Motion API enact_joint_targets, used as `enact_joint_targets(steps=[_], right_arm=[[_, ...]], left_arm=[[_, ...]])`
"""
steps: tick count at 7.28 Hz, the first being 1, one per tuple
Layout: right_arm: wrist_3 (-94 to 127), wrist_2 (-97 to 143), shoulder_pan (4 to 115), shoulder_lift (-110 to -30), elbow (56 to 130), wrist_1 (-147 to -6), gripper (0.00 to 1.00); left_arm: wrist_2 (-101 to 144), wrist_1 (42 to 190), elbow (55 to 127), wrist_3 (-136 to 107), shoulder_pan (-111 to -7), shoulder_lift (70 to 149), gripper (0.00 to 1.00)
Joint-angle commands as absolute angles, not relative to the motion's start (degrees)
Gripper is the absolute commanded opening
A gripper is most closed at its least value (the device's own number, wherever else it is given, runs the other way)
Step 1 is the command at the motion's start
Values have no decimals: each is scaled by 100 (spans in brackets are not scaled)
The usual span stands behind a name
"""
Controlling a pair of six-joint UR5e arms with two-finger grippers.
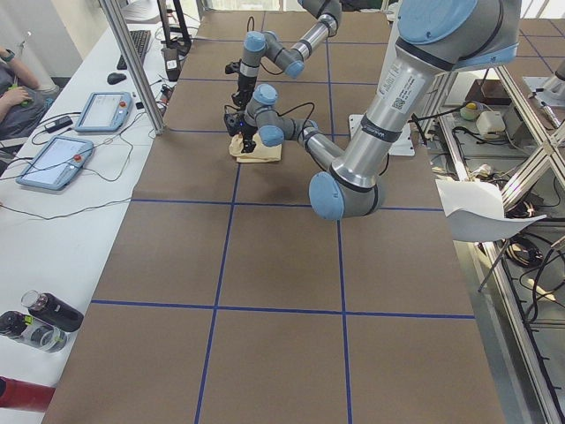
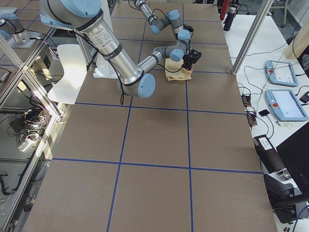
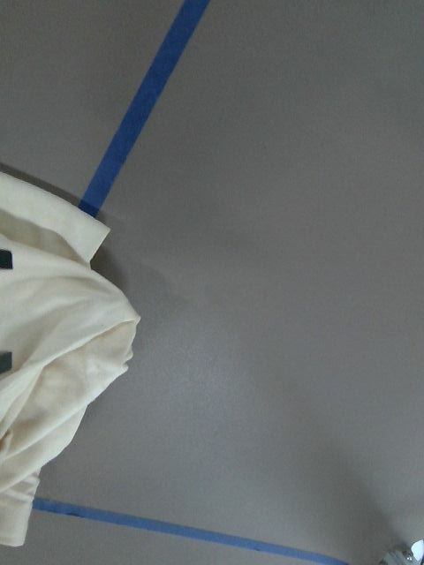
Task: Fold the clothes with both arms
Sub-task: 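Release the fold with both grippers and draw the left gripper back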
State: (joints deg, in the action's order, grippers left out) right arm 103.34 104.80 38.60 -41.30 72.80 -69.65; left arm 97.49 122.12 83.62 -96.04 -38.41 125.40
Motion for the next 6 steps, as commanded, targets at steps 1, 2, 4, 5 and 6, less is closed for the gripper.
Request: enact_joint_targets(steps=[1, 2, 4, 5, 6], right_arm=[[10336, 10512, 3858, -4043, 7207, -6961, 100], [10145, 10538, 3841, -3999, 7251, -6970, 100], [9486, 10626, 3675, -3946, 7418, -7110, 100], [8726, 10478, 3465, -3833, 7435, -7476, 100], [7997, 10094, 3237, -3623, 7401, -7888, 100]], left_arm=[[9991, 12208, 8411, -9528, -4112, 12490, 100], [10393, 12182, 8524, -9319, -4348, 12385, 100], [10520, 12155, 9034, -8801, -4569, 11936, 100], [10616, 12164, 9113, -8728, -4614, 11727, 100], [10669, 12173, 9184, -8649, -4675, 11681, 100]])
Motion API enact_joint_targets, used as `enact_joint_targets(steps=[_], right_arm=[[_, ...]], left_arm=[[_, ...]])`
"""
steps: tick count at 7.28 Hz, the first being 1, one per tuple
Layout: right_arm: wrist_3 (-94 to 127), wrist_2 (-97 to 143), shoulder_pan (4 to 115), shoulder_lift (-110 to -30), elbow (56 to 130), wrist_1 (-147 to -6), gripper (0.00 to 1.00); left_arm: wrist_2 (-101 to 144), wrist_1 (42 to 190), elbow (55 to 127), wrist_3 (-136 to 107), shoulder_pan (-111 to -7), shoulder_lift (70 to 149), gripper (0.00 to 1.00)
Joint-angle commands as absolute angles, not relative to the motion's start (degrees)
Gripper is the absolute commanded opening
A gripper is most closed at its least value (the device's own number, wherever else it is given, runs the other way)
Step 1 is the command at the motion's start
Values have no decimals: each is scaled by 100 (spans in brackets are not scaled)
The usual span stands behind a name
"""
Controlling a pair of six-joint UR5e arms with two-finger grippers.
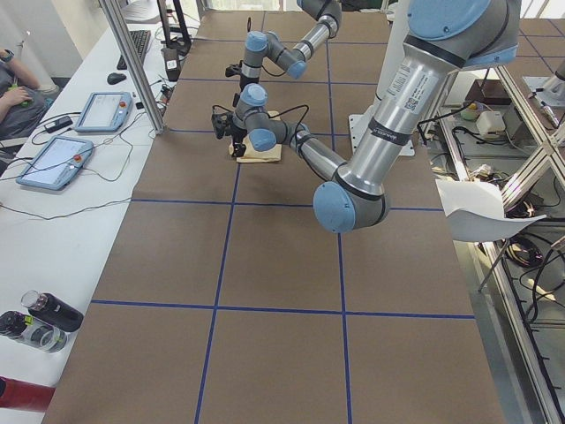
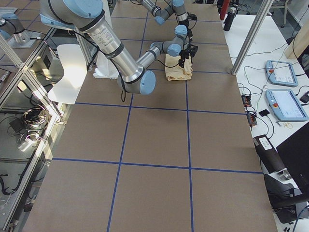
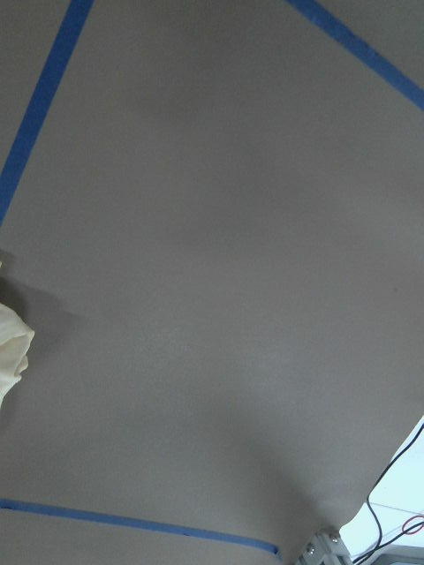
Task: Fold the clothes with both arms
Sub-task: 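Release the fold with both grippers and draw the left gripper back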
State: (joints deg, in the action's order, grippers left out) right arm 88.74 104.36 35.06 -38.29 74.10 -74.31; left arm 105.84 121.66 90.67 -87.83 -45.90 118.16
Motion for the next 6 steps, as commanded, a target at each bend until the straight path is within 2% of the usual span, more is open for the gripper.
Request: enact_joint_targets(steps=[1, 6], right_arm=[[7337, 9890, 3130, -3552, 7339, -8014, 100], [6575, 9695, 3242, -2971, 5988, -7780, 99]], left_arm=[[10679, 12173, 9228, -8648, -4693, 11628, 100], [10696, 12146, 9290, -8648, -4746, 11602, 100]])
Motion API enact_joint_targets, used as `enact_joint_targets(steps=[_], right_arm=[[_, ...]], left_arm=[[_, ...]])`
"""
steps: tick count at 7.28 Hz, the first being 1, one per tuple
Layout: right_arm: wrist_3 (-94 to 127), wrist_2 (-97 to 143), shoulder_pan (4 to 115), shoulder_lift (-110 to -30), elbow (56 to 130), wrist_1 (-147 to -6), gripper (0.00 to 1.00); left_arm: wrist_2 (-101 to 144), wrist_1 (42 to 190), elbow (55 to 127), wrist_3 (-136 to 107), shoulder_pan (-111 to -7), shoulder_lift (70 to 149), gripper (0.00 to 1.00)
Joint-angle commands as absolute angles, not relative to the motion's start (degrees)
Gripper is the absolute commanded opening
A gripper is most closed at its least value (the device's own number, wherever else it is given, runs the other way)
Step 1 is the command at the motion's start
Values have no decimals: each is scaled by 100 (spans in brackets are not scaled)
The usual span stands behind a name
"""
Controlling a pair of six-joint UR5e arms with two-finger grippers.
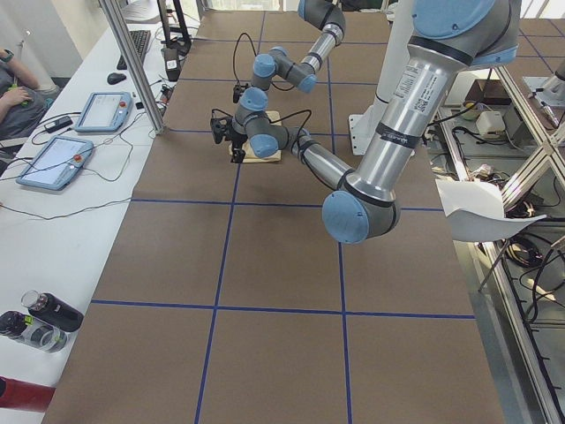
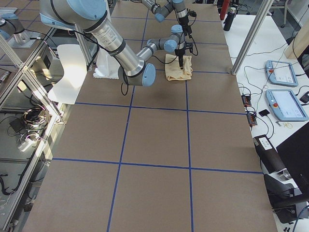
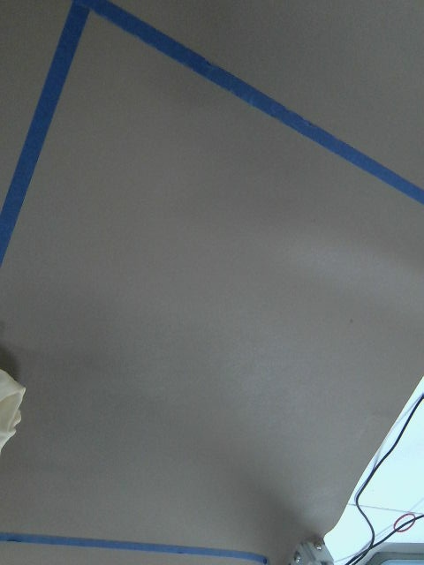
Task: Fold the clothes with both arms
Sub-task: 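Press down on the folded shirt's top with the right gripper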
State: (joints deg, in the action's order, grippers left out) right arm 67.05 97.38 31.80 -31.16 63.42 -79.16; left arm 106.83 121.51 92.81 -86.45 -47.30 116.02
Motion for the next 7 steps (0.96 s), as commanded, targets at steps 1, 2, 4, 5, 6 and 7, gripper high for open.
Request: enact_joint_targets(steps=[1, 2, 4, 5, 6, 7], right_arm=[[6574, 9686, 3330, -2840, 5568, -7378, 99], [6566, 9686, 3418, -2726, 5155, -7009, 98], [6321, 9686, 3760, -2514, 4888, -6970, 98], [6258, 9677, 3814, -2514, 4826, -6961, 98], [6249, 9677, 3858, -2505, 4825, -6961, 98], [6223, 9694, 3937, -2427, 4825, -6961, 98]], left_arm=[[10722, 12146, 9290, -8648, -4746, 11602, 100], [10723, 12138, 9334, -8657, -4746, 11593, 100], [10714, 12129, 9352, -8657, -4746, 11593, 100], [10714, 12129, 9360, -8657, -4746, 11593, 100], [10714, 12129, 9360, -8657, -4746, 11593, 100], [10723, 12129, 9360, -8649, -4755, 11593, 100]])
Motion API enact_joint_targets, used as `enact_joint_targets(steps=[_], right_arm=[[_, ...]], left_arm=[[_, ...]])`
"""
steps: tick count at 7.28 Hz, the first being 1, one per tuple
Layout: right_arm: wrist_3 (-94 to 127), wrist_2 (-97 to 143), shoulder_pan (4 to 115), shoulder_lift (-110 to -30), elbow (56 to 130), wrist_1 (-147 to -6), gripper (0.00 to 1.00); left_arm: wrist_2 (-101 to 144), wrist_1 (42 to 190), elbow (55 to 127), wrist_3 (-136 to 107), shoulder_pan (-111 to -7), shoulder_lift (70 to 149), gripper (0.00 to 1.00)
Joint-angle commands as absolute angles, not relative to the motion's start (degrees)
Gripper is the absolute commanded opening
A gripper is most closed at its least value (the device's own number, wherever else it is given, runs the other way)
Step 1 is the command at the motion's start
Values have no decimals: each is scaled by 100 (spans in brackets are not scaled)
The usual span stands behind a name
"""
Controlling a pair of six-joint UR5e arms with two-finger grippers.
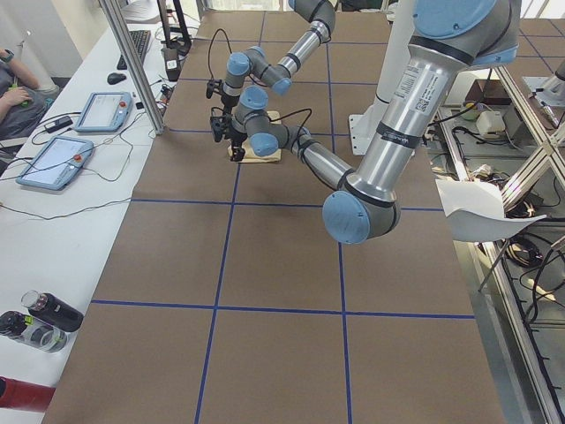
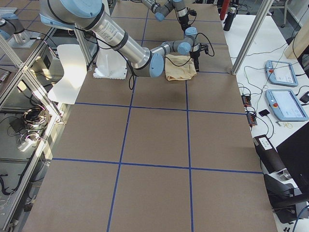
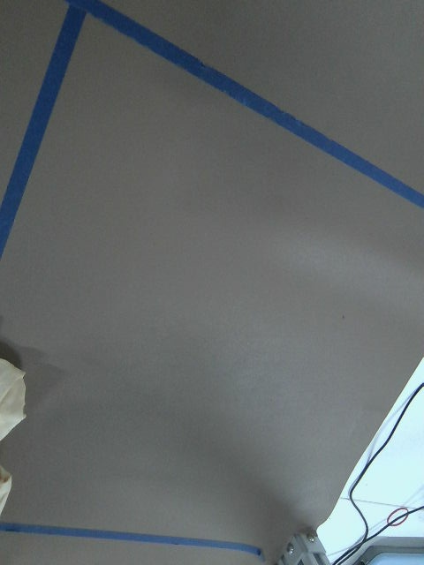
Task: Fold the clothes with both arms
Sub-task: 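Press down on the folded shirt's top with the right gripper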
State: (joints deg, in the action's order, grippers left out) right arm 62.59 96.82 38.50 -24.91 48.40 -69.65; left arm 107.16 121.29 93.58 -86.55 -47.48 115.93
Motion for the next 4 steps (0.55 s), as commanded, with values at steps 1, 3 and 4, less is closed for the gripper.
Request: enact_joint_targets(steps=[1, 3, 4], right_arm=[[6083, 9755, 4042, -2417, 4869, -6970, 98], [5924, 10524, 4419, -2827, 5750, -7458, 99], [5689, 10799, 4604, -3178, 6496, -8054, 99]], left_arm=[[10749, 12129, 9360, -8622, -4816, 11584, 100], [10933, 12129, 9796, -8142, -4922, 11184, 100], [10951, 12112, 10270, -7390, -5044, 10727, 100]])
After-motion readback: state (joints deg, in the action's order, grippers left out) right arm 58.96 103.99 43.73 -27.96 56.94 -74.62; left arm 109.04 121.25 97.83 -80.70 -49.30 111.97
